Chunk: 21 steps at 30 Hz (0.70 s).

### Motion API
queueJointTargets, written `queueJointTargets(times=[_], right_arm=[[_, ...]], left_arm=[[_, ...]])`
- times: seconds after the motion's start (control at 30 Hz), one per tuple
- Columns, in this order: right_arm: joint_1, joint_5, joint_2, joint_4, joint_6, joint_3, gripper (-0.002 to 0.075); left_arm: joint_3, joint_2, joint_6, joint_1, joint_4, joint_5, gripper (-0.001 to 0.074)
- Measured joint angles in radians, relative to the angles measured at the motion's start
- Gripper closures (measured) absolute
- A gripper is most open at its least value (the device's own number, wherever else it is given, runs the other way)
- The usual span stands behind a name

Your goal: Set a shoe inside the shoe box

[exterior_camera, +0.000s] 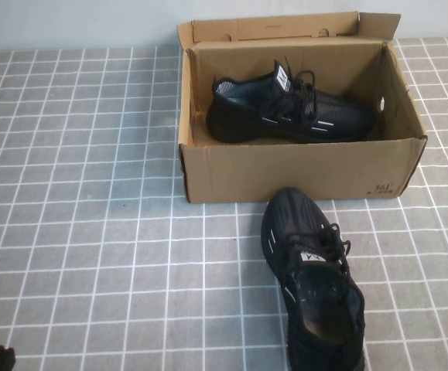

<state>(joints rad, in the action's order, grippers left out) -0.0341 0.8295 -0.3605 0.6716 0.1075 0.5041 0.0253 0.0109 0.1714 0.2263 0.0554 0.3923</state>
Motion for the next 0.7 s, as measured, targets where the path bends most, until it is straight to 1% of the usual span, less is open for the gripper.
queueJointTargets(times=[0.1,0.17,0.27,0.33,0.4,0.53,0.63,0.7], right_arm=[[0.0,0.149,-0.183,-0.084,0.038,0.118,0.0742],[0.0,0.199,-0.304,-0.119,0.08,0.178,0.0742],[0.0,0.22,-0.453,-0.142,0.138,0.264,0.0742],[-0.016,0.22,-0.537,-0.15,0.164,0.309,0.0742],[-0.052,0.22,-0.62,-0.158,0.175,0.352,0.0742],[-0.19,0.214,-0.759,-0.206,0.181,0.43,0.0742],[-0.337,0.196,-0.849,-0.258,0.212,0.491,0.0742],[-0.444,0.186,-0.904,-0.289,0.271,0.538,0.0742]], left_arm=[[0.0,0.0,0.0,0.0,0.0,0.0,0.0736],[0.0,0.0,0.0,0.0,0.0,0.0,0.0736],[0.0,0.0,0.0,0.0,0.0,0.0,0.0736],[0.0,0.0,0.0,0.0,0.0,0.0,0.0736],[0.0,0.0,0.0,0.0,0.0,0.0,0.0736],[0.0,0.0,0.0,0.0,0.0,0.0,0.0736],[0.0,0.0,0.0,0.0,0.0,0.0,0.0736],[0.0,0.0,0.0,0.0,0.0,0.0,0.0736]])
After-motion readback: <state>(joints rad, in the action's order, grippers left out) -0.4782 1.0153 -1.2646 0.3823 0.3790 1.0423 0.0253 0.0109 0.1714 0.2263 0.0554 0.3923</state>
